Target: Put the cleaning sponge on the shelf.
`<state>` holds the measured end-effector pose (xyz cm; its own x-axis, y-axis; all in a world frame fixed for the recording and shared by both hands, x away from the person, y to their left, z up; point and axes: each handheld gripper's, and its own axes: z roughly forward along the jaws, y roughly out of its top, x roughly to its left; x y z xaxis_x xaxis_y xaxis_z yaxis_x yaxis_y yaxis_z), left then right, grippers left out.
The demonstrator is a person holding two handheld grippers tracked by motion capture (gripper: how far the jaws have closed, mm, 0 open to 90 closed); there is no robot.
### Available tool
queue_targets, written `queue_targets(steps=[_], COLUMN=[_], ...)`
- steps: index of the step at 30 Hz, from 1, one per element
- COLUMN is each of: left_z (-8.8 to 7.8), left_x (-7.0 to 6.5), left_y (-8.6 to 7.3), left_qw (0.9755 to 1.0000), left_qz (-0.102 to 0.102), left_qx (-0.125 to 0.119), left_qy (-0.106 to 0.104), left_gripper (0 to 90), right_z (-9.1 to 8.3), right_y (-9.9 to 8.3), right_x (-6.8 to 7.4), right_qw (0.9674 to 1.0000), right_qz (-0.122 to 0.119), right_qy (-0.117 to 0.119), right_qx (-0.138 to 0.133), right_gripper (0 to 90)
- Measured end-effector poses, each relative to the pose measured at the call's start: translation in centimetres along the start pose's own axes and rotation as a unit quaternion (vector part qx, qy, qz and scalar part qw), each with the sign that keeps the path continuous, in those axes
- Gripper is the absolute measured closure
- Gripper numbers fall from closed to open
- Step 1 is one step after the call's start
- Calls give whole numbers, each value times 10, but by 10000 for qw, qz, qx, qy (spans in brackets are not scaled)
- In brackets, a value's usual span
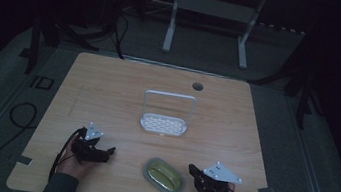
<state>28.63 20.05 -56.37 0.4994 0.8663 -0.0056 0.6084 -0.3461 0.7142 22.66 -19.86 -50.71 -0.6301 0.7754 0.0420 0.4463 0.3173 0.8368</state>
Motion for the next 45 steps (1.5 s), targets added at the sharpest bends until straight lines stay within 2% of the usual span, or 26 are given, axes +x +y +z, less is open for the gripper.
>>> queue_targets(steps=[11, 21, 30, 37, 45], left_z=[0, 0, 0, 0, 0], left_x=[0, 0, 0, 0, 0], left_y=[0, 0, 0, 0, 0], left_qw=[10000, 10000, 10000, 10000, 10000], left_qz=[-3, -5, -5, -5, -8], left_qx=[3, 4, 4, 4, 3], left_qy=[7, 7, 8, 7, 10], left_gripper=[146, 146, 146, 145, 146], right_z=[7, 15, 26, 35, 43], right_y=[7, 12, 11, 6, 2], right_x=[21, 37, 57, 68, 77], right_qw=[9988, 9969, 9935, 9908, 9886], right_qz=[-127, -239, -503, -740, -872], right_qy=[474, 754, 1002, 1066, 1086], right_qx=[1, 9, 204, 395, 569], right_gripper=[897, 897, 896, 896, 893])
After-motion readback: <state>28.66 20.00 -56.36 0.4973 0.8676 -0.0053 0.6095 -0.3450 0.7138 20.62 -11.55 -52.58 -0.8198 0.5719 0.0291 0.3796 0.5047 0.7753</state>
